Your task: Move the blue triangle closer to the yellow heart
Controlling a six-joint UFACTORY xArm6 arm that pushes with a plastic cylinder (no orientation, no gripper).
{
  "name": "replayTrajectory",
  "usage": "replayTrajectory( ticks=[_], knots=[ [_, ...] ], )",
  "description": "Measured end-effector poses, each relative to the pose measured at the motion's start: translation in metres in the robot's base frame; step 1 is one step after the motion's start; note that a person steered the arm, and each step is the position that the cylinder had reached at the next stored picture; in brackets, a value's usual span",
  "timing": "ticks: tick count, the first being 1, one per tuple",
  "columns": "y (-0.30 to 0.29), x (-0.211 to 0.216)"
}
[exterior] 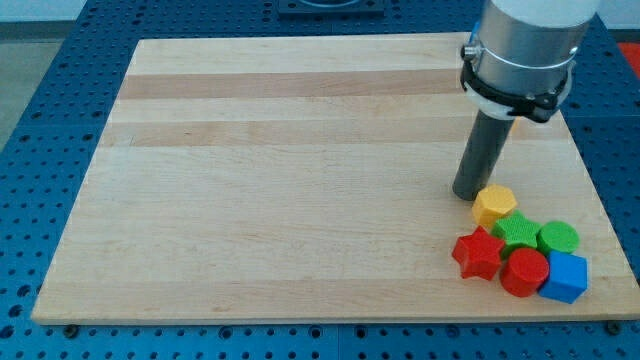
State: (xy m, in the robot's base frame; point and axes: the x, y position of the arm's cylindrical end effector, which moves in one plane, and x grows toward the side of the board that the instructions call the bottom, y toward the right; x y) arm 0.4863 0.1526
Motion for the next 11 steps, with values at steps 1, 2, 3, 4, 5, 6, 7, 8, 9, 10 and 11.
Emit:
replayTrajectory(
  ticks=[1,2,3,4,5,6,7,8,9,10,11],
  knots=[
    [0.002,0.008],
    [0.002,0.013],
    [-0.002,0.013],
    [-0.068,-0.012],
    [-0.115,-0.103],
    [-0.100,-0.212],
    [-0.041,-0.276],
    [-0.016,-0.295],
    [-0.005,-0.294],
    [0.028,-0.294],
    [0.048,-0.295]
  ],
)
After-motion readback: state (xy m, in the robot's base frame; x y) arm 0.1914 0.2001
